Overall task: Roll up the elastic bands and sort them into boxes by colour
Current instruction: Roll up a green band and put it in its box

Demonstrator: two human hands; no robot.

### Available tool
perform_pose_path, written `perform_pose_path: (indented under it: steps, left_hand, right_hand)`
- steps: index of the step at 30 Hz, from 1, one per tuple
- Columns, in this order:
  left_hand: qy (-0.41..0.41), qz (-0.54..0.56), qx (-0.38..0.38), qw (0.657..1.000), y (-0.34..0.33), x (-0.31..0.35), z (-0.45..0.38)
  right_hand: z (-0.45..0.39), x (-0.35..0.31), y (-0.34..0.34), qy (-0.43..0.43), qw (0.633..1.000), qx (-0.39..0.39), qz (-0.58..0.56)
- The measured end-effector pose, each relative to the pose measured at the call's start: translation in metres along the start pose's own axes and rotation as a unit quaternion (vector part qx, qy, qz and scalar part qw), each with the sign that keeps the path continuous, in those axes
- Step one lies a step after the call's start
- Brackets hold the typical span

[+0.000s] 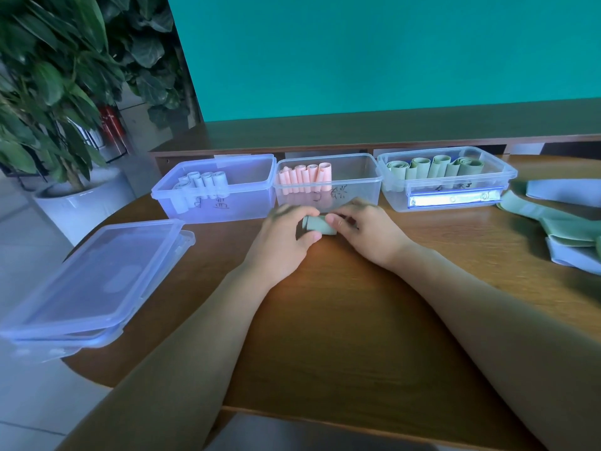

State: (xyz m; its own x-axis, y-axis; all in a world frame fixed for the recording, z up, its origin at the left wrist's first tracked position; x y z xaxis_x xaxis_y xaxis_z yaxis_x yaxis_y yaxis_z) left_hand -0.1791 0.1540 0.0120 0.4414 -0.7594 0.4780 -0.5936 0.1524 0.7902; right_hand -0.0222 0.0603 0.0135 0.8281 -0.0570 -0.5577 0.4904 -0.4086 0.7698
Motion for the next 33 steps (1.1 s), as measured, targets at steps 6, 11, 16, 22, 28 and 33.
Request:
perform_pose_path:
  steps: [6, 11, 16, 22, 28, 33]
  left_hand:
    - [-0.006, -0.013, -0.026, 1.0, -0.004, 0.0, -0.013]
    - [0.006, -0.005, -0.026, 1.0, -0.006, 0.0, -0.016]
    - [0.014, 0.049, -0.021, 0.998, -0.004, 0.002, -0.015]
    - [0.016, 0.138, -0.001, 0.99, -0.008, 0.026, -0.002]
    - [-0.009, 0.209, -0.009, 0.978, -0.015, 0.063, -0.001]
    - [-0.018, 0.275, -0.019, 0.961, -0.027, 0.106, -0.023]
  right_hand:
    - [-0.004, 0.002, -0.001, -0.008, 1.0, 0.006, 0.0]
    - [0.001, 0.003, 0.004, 0.009, 0.999, 0.011, -0.046]
    - [0.006, 0.006, 0.01, -0.022, 0.984, 0.058, -0.168]
    - [0.03, 0.004, 0.026, -0.001, 0.956, 0.083, -0.281]
    - [0.056, 0.015, 0.068, -0.046, 0.932, 0.117, -0.339]
    - [0.066, 0.025, 0.127, -0.065, 0.944, 0.14, -0.293]
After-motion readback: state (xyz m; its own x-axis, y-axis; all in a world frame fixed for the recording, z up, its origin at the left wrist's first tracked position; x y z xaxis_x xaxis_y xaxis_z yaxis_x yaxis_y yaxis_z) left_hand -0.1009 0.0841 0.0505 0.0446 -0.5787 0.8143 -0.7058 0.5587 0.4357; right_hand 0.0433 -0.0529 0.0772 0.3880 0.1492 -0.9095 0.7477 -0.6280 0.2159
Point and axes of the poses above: each hand's wrist, its own z-axis away from the middle knuckle, its own y-axis out of the back of the hand, x = y × z, the point moved 2 cm from there along -z, towards the middle knuckle
